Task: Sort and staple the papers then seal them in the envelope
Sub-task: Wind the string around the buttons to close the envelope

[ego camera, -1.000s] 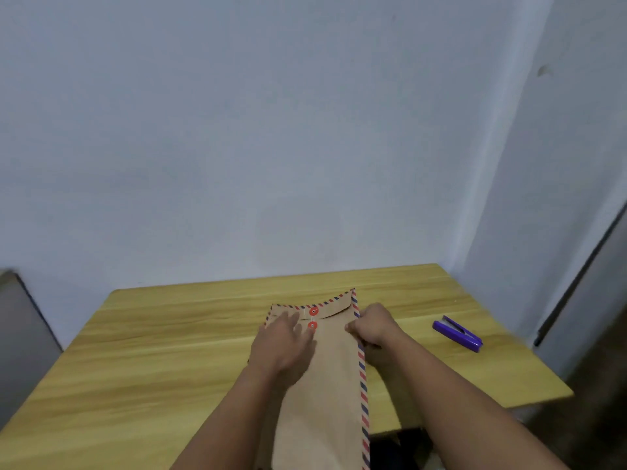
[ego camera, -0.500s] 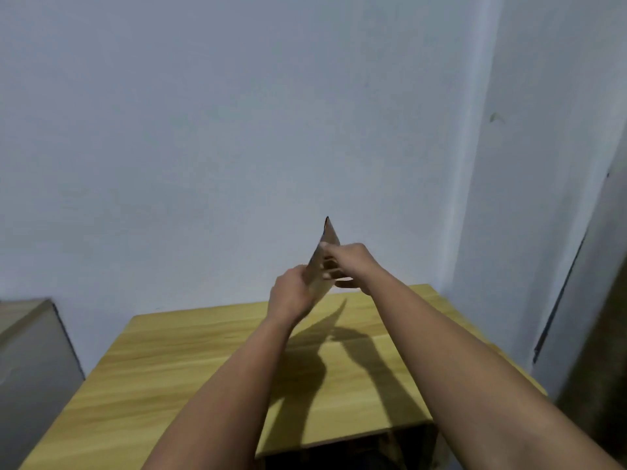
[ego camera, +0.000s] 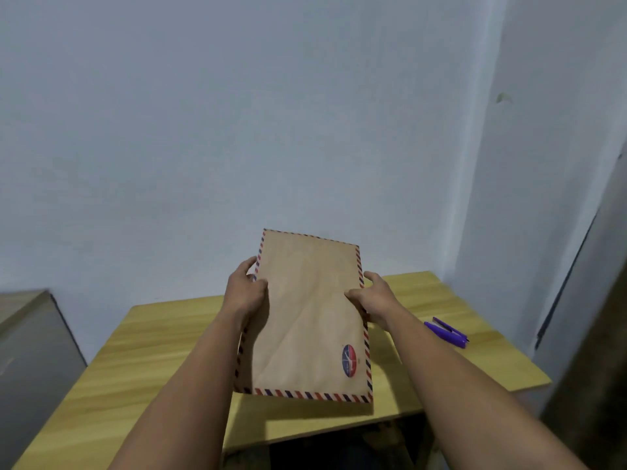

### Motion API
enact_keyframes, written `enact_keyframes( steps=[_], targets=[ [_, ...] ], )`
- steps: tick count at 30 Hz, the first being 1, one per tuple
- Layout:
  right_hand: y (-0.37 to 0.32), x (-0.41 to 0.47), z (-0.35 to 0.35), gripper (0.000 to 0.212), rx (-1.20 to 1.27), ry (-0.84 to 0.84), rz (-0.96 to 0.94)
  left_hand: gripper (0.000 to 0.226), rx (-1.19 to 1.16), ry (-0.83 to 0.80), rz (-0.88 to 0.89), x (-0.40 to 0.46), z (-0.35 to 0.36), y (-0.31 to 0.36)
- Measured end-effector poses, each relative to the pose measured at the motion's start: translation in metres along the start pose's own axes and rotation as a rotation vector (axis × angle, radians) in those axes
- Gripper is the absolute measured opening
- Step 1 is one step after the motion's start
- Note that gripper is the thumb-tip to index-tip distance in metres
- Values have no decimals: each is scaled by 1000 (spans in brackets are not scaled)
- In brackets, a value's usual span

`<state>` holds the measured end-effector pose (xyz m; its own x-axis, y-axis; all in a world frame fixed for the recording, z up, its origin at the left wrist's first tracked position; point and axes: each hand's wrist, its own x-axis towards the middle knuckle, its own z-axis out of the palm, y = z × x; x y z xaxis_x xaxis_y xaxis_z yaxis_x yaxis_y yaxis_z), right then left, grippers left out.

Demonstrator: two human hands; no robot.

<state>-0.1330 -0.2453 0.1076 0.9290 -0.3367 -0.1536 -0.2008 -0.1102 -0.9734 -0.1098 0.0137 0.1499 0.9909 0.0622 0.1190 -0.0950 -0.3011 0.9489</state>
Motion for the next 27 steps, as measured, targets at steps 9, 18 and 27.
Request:
enact_keyframes(
  steps=[9, 18, 27],
  targets=[
    [79, 26, 33, 66, -688, 160, 17, 55, 549, -143, -9, 2, 59, -125],
    [141, 62, 59, 81, -1164, -8, -132, 73, 1066, -270, 142, 21, 88, -189],
    [133, 101, 73, 83, -1191, 15, -149, 72, 1073, -235, 157, 63, 93, -195]
  ],
)
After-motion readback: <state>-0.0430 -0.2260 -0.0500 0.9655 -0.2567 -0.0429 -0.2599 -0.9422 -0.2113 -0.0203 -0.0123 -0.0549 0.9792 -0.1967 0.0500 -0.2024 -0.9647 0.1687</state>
